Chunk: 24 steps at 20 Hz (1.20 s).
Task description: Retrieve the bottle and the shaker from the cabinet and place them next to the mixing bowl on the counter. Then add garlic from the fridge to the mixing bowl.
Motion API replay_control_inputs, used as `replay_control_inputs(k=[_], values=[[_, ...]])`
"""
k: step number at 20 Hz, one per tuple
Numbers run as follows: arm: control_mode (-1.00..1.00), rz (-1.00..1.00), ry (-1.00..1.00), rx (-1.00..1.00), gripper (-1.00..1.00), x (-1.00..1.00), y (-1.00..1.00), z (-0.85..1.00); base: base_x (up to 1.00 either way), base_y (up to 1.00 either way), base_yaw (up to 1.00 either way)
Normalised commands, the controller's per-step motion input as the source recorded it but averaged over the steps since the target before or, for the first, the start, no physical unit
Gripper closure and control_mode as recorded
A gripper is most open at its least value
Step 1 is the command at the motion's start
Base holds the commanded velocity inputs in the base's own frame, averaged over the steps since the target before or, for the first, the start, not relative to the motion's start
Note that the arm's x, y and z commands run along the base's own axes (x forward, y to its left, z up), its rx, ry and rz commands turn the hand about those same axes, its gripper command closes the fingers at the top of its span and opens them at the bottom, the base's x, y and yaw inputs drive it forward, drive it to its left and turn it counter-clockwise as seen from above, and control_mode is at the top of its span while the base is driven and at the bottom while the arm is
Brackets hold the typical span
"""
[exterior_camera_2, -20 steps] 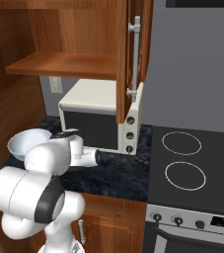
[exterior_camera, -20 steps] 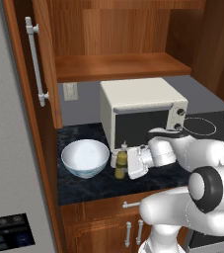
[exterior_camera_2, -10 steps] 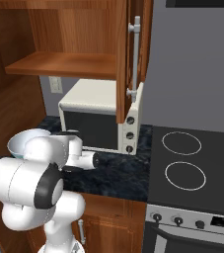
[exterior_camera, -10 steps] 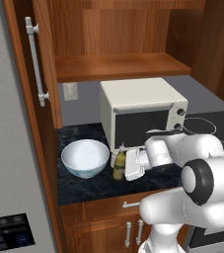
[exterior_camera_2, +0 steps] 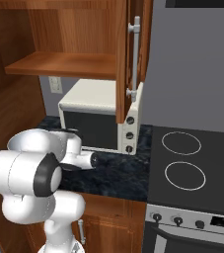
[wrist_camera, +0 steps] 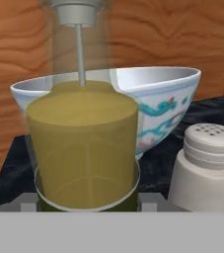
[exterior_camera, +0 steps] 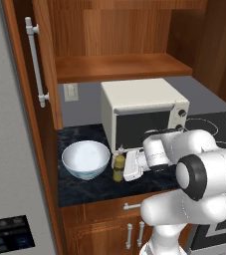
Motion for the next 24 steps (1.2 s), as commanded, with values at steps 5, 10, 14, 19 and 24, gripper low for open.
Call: replay_control_inputs(k=[5, 10, 14, 19, 24], values=[[-1.00, -0.01, 0.00, -0.01, 1.00, 0.00, 0.02, -0.03, 0.00, 0.00, 0.00], [-1.00, 0.00, 0.00, 0.00, 1.00, 0.00, 0.00, 0.00, 0.00, 0.00, 0.00], [-1.00, 0.00, 0.00, 0.00, -1.00, 0.00, 0.00, 0.00, 0.00, 0.00, 0.00], [-1.00, 0.00, 0.00, 0.00, -1.00, 0.00, 0.00, 0.00, 0.00, 0.00, 0.00], [-1.00, 0.00, 0.00, 0.00, -1.00, 0.00, 0.00, 0.00, 0.00, 0.00, 0.00]])
